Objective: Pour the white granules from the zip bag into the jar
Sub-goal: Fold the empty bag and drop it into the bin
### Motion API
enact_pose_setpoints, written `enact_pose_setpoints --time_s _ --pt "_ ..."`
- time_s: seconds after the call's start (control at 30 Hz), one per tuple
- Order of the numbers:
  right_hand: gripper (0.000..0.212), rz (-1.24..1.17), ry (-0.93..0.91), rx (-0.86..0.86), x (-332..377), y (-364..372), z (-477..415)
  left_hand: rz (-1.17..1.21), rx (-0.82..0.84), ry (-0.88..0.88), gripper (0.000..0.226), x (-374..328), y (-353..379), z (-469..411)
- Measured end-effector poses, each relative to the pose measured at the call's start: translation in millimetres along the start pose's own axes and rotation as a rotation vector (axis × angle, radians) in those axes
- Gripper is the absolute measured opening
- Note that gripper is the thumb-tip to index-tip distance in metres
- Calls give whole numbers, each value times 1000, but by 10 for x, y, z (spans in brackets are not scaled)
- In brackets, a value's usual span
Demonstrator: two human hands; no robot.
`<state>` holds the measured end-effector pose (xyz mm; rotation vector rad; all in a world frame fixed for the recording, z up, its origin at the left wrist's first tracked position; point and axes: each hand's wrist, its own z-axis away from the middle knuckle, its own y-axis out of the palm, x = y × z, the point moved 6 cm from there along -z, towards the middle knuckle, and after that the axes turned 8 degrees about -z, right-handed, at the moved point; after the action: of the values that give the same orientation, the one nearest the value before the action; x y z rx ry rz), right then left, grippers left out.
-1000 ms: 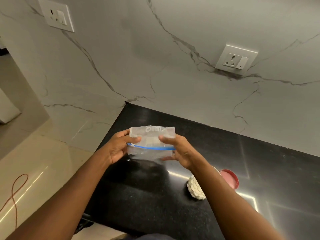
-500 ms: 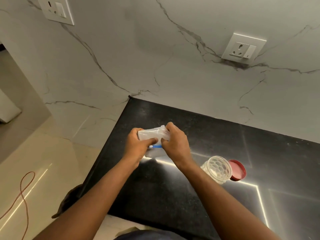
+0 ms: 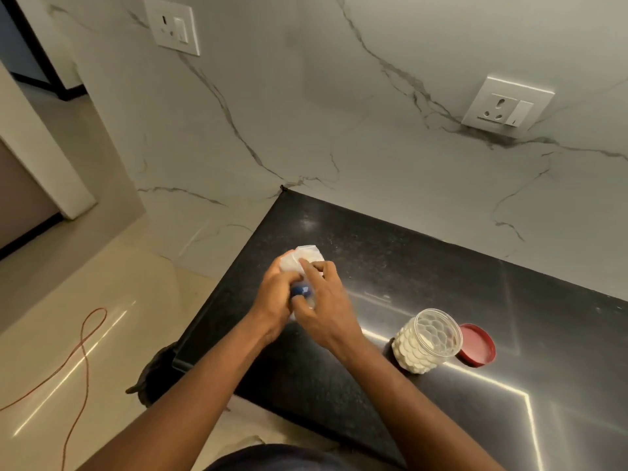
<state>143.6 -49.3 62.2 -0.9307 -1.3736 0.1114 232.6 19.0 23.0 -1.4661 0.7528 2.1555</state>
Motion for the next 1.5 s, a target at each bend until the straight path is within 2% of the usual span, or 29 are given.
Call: enact_pose_setpoints --time_s 0.07,0.1,0.17,0.2,0.23,0.3,0.33,0.37,0.43,0.5,0.57,0.67,0.83,1.0,1.03,1.13,1.23,1.5 --pt "67 140 -54 42 120 109 99 254 133 -79 41 20 -26 138" --pt "67 191 -107 76 193 175 156 242 117 -79 48 12 -67 184" --pt "63 134 -221 198 307 354 288 23 -81 -27 48 -5 -270 258" --pt "57 11 -237 226 336 402 345 -55 -208 -4 43 -25 -394 301" --pt "50 -153 -208 179 337 417 393 -59 -290 6 36 -21 -520 358" --pt "37 -430 -85 -83 263 346 449 12 -301 39 30 -18 -719 460" --pt "37 -483 -19 -188 230 341 463 30 -283 53 28 -20 -813 513" --pt "42 -515 64 -208 202 371 447 36 -267 63 25 -31 -884 563" --pt "47 -639 240 -30 218 625 383 27 -280 69 15 -34 -1093 686" --pt "28 -837 350 175 351 935 364 -17 -349 67 10 -25 -1386 765" --pt "17 -920 403 224 511 1213 372 -81 -435 57 24 -3 -1746 811" --pt "10 -989 506 160 673 1791 407 -143 -538 10 59 117 -2419 880" --pt "12 -897 722 34 753 3064 446 -253 -569 -205 77 616 -3639 929" --pt "4 -677 887 10 463 4231 295 -453 -495 -363 37 1238 -4674 888" --pt "8 -626 908 7 335 4404 251 -499 -468 -376 31 1348 -4801 859" --pt "5 -492 982 -20 -194 5005 127 -603 -381 -424 21 1804 -5169 685" --pt "20 -409 1097 -38 -814 5541 103 -591 -324 -461 18 2276 -5391 468" --pt "33 -367 1240 -8 -2589 7016 -109 -561 -255 -399 14 3653 -5804 -603"
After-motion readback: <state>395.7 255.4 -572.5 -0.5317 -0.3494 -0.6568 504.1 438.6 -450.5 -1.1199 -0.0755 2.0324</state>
